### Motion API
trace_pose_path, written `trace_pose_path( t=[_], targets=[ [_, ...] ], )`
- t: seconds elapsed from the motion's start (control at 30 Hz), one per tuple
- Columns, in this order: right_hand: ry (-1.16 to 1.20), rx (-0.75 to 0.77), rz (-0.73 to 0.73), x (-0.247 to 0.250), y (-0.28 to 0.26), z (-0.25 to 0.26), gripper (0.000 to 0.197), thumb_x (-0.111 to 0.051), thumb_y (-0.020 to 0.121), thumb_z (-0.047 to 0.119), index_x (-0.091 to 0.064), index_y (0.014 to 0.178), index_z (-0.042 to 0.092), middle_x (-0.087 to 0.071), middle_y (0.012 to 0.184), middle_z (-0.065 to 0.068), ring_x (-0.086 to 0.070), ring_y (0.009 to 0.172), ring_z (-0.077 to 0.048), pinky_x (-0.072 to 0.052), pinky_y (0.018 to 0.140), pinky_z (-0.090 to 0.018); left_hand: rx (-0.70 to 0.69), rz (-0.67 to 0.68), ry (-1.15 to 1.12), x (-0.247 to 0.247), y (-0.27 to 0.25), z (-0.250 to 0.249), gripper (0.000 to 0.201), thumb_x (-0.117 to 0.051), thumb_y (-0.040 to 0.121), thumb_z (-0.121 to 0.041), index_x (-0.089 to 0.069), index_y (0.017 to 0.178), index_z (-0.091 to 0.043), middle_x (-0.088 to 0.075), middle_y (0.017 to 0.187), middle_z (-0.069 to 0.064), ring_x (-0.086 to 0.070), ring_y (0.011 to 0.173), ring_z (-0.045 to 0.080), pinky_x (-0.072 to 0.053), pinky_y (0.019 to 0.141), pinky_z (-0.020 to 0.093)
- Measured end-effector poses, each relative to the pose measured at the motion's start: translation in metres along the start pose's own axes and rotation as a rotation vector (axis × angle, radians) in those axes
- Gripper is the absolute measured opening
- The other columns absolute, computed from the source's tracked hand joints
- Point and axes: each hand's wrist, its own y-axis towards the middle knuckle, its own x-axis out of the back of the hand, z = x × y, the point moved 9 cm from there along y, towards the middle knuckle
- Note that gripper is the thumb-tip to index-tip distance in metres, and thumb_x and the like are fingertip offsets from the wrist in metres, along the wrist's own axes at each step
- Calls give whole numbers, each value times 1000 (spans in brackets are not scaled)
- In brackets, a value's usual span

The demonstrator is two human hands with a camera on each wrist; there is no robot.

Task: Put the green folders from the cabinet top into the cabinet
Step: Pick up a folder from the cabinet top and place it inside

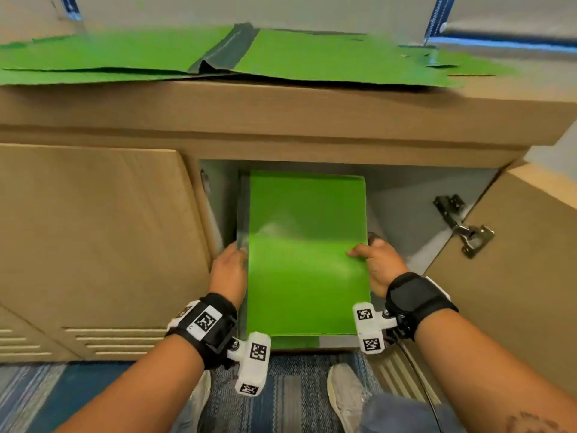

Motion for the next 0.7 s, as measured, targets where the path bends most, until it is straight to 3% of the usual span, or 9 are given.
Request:
trace_pose_path(
  t=[0.07,0.2,0.27,0.33,0.4,0.5,0.6,0.7],
  targets=[
    [-30,20,-45,8,22,-7,36,-55,76,-16,-59,107,1,-67,101,-25,-64,91,-41,-51,84,-63,0,3,60,-12,14,12,42,-42,101,-17,-42,141,-4,-46,143,11,-42,132,21,-28,102,19],
    [-26,39,-77,20,63,-26,54,-64,64,-11,-59,118,-2,-67,106,-29,-68,93,-44,-54,79,-64,-188,80,292,-36,30,-7,64,-52,97,-23,-21,152,-16,-20,157,12,-22,144,21,-13,107,14],
    [-54,73,-120,22,78,-28,41,-64,67,-14,-62,105,1,-72,91,-21,-72,79,-29,-59,74,-50,-308,127,466,-49,33,-16,74,-59,92,-30,-19,152,-18,-8,161,8,-8,148,20,-8,118,25],
    [-67,83,-131,19,88,-24,34,-54,76,-21,-63,87,10,-72,66,-3,-68,55,-12,-58,58,-31,-398,260,696,-66,32,-15,81,-63,86,-45,-21,152,-24,-3,162,4,1,149,20,-9,121,39],
    [-72,67,-109,10,98,-22,43,-46,76,-25,-63,83,14,-70,57,3,-65,51,-12,-56,59,-30,-429,462,925,-82,28,-4,89,-63,78,-61,-23,151,-30,-8,162,2,-1,149,19,-6,120,44],
    [-65,69,-135,7,114,-20,45,-44,79,-25,-61,98,12,-68,79,-8,-60,71,-24,-50,75,-37,-398,728,1158,-94,18,21,105,-68,68,-67,-13,151,-34,-13,160,3,-11,147,22,-4,119,49],
    [-127,55,-158,9,123,-20,47,-50,83,-16,-55,120,11,-63,105,-15,-58,89,-25,-47,85,-40,-411,792,1276,-96,21,37,108,-72,73,-54,-2,152,-35,-6,162,2,-7,148,25,-4,119,52],
    [-245,58,-111,7,129,-19,34,-53,84,-11,-65,98,18,-66,96,-12,-57,73,-18,-45,70,-28,-456,767,1293,-95,31,32,97,-70,80,-45,-6,151,-37,-7,162,1,-10,148,25,-8,119,53]
  ],
)
